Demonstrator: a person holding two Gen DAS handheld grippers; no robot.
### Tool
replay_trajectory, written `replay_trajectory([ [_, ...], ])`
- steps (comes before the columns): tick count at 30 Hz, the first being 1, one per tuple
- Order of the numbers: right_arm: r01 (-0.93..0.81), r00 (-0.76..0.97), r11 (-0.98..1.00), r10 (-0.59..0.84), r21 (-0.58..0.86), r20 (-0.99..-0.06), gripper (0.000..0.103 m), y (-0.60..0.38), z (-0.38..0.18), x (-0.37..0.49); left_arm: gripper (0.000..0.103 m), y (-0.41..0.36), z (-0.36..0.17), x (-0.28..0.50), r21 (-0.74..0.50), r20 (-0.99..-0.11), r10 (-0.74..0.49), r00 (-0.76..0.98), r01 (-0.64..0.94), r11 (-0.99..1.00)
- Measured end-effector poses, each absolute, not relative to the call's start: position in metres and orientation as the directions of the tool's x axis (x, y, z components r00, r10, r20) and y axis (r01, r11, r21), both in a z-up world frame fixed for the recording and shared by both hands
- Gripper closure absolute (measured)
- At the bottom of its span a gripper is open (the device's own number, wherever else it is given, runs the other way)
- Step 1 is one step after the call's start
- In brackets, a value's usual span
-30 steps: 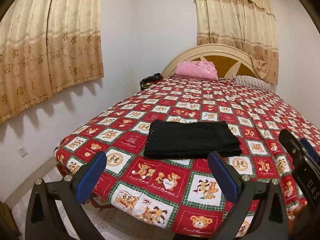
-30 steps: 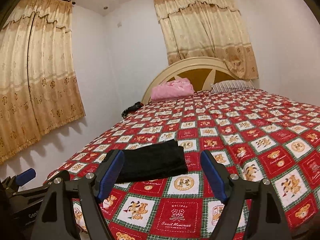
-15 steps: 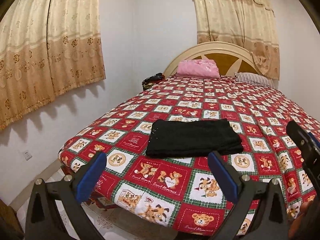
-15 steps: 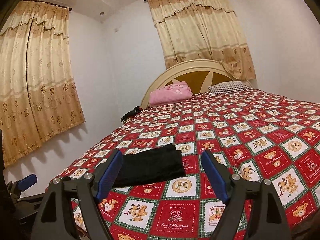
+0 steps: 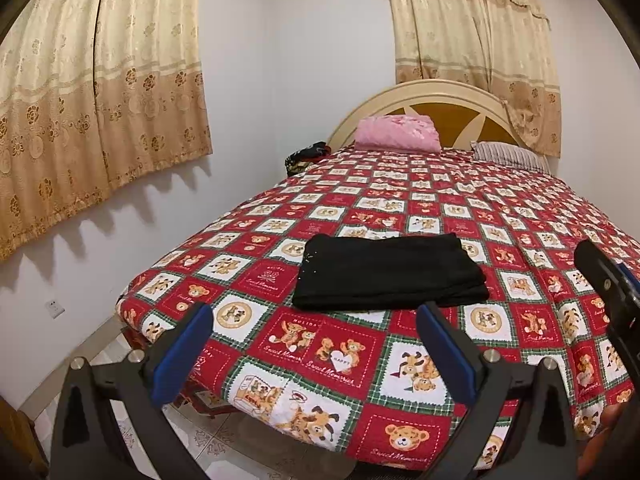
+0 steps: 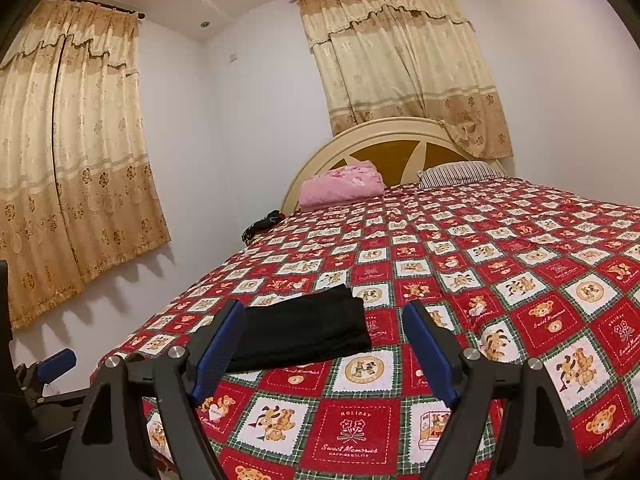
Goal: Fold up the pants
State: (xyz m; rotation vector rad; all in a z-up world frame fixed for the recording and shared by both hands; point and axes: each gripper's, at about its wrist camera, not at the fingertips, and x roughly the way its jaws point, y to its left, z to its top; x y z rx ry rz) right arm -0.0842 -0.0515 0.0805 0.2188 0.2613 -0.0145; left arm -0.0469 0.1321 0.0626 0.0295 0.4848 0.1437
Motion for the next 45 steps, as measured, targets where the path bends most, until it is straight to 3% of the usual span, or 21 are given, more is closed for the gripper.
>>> replay_trajectory([
  [45, 0.056, 0.965, 0.973, 0.005, 0.224, -0.264, 0.021, -0.0569, 0.0763, -0.0862, 0.000, 0.1293, 0.0681, -0.0484, 0.033, -0.463, 0.106, 0.880, -0.103, 0.994],
])
